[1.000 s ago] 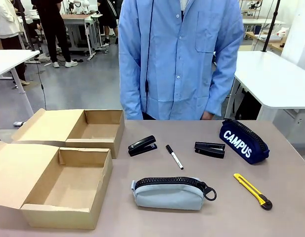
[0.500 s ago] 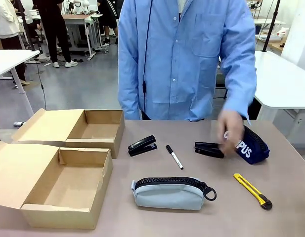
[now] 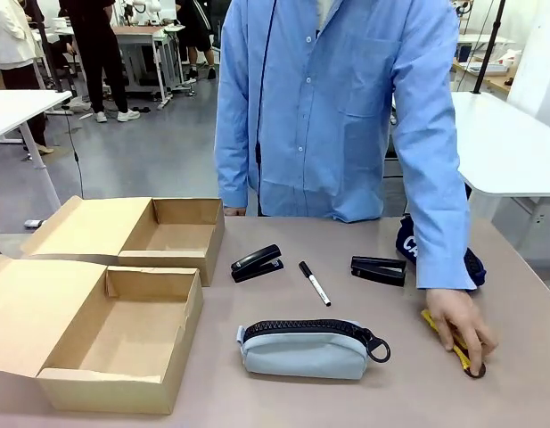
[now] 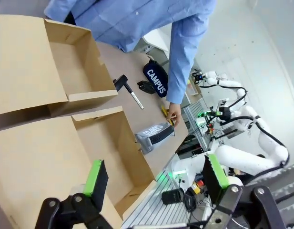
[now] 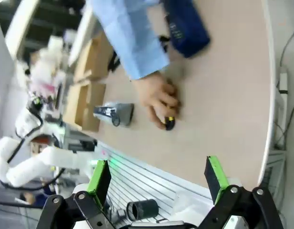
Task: Place items inside the box.
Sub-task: Pick up a Pencil pouch or Stapler and place it inside the Mailer Box closest to the robot.
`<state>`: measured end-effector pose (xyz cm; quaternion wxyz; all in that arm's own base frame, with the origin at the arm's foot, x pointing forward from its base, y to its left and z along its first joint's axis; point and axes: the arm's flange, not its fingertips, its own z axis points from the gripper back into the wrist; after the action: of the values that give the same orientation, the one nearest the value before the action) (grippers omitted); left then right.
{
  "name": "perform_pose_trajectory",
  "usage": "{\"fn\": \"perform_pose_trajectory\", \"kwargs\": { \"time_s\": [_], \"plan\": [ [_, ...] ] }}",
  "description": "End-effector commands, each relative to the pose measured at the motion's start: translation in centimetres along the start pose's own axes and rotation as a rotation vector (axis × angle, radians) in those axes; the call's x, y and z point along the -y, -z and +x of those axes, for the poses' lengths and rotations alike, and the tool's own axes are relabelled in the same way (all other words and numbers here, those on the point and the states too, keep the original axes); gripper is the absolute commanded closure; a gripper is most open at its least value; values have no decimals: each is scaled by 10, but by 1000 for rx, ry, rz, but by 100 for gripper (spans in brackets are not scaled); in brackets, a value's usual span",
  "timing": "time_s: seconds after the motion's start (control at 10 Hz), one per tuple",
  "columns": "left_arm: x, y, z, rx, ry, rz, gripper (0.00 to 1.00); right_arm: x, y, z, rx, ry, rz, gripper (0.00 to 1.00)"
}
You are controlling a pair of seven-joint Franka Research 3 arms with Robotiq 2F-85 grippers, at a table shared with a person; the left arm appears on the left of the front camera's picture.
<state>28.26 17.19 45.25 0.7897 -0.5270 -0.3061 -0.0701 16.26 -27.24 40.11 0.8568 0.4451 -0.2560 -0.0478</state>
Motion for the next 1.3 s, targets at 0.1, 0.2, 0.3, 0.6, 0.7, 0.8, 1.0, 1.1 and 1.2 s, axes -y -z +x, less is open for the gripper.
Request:
{"fn": "perform_pose_trajectory", "kwargs": {
  "time_s": [0.1,0.2,0.3,0.6,0.7,0.8,1.0,1.1,1.2],
  "plan": [
    [0,0,2,22,24,-21,0,41,4,0,57,37,131,0],
    [0,0,2,22,24,-21,0,41,8,0,48,34,133,0],
    [0,0,2,22,24,-21,0,37,13,4,39,25,136,0],
    [0,0,2,22,24,-21,0,-4,39,21,-32,-67,111,0],
    [0,0,2,22,24,-21,0,-36,59,29,-93,-115,67,0],
    [0,0,2,22,24,-21,0,-75,82,33,-155,-199,58,0],
    [0,0,2,22,24,-21,0,-168,143,20,-414,-347,-13,0],
    [0,0,2,22,24,-21,0,-202,171,4,-514,-451,-51,0],
    [0,0,2,22,24,-21,0,-230,196,-15,-618,-569,-69,0]
  ]
}}
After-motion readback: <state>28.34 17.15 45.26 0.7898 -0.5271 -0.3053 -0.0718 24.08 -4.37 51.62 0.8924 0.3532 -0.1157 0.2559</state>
